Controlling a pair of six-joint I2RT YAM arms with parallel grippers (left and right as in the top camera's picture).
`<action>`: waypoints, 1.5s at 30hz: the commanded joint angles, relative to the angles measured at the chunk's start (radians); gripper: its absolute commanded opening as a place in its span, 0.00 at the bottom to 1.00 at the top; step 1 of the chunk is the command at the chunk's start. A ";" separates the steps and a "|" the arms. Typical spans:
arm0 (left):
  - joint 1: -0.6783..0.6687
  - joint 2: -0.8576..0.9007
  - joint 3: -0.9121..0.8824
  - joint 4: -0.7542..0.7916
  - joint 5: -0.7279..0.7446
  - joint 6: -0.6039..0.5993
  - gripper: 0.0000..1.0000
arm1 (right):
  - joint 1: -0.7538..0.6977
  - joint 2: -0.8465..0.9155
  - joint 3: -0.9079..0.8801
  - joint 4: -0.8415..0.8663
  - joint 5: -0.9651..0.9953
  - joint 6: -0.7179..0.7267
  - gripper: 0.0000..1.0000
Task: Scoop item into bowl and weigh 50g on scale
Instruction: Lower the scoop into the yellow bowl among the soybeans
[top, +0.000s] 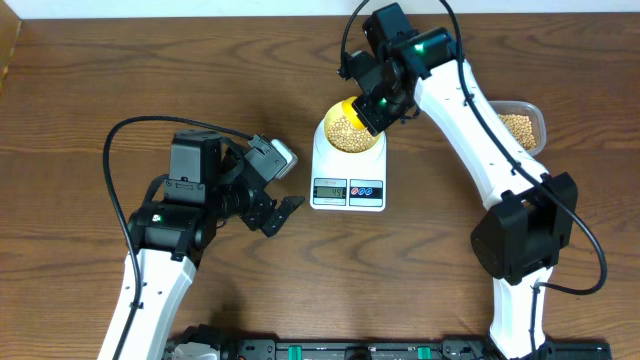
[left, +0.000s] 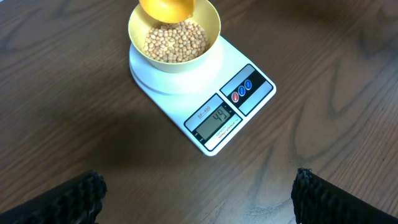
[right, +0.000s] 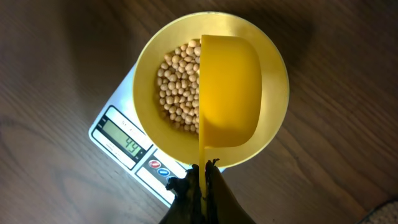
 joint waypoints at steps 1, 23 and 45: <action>0.005 0.000 -0.002 -0.003 0.009 0.013 0.98 | 0.013 0.009 -0.029 0.003 -0.003 -0.013 0.01; 0.005 0.000 -0.002 -0.003 0.009 0.014 0.98 | 0.054 0.010 -0.049 0.041 0.018 -0.081 0.01; 0.005 0.000 -0.002 -0.003 0.009 0.014 0.98 | 0.059 0.012 -0.053 0.053 0.087 -0.161 0.01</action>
